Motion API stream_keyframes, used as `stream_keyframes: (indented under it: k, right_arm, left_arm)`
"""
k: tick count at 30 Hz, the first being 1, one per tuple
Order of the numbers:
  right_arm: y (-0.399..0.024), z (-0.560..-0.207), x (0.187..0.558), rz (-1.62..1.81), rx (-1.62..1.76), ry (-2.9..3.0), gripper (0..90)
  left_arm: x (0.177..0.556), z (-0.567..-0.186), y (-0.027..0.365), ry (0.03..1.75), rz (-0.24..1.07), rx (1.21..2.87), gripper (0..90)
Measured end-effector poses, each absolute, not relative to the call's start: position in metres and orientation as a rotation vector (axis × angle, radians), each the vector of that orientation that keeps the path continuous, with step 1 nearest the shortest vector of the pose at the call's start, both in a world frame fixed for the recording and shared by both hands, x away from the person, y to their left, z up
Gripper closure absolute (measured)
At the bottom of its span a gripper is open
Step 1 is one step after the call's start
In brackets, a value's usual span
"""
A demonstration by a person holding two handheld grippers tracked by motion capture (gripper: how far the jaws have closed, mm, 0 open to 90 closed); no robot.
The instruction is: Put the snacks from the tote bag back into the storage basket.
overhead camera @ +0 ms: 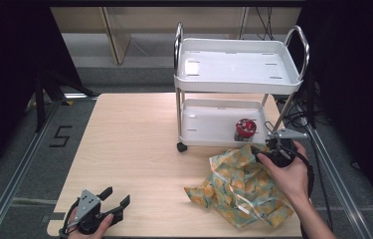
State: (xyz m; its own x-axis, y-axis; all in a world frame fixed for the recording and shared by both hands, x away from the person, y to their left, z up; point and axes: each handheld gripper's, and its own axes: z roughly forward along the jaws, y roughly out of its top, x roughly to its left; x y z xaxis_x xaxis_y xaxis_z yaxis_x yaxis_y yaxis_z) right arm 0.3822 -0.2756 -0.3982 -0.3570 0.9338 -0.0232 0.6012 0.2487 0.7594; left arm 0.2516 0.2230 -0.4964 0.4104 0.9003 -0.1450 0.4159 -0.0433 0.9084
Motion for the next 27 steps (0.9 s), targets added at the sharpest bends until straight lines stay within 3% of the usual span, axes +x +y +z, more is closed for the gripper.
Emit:
stream_keyframes:
  k: [27]
  right_arm:
    - [-0.292,-0.41,0.336,1.004,1.39,2.054,43.6]
  left_arm:
    - [0.252,-0.497,0.223,1.171,0.592,1.648,29.2]
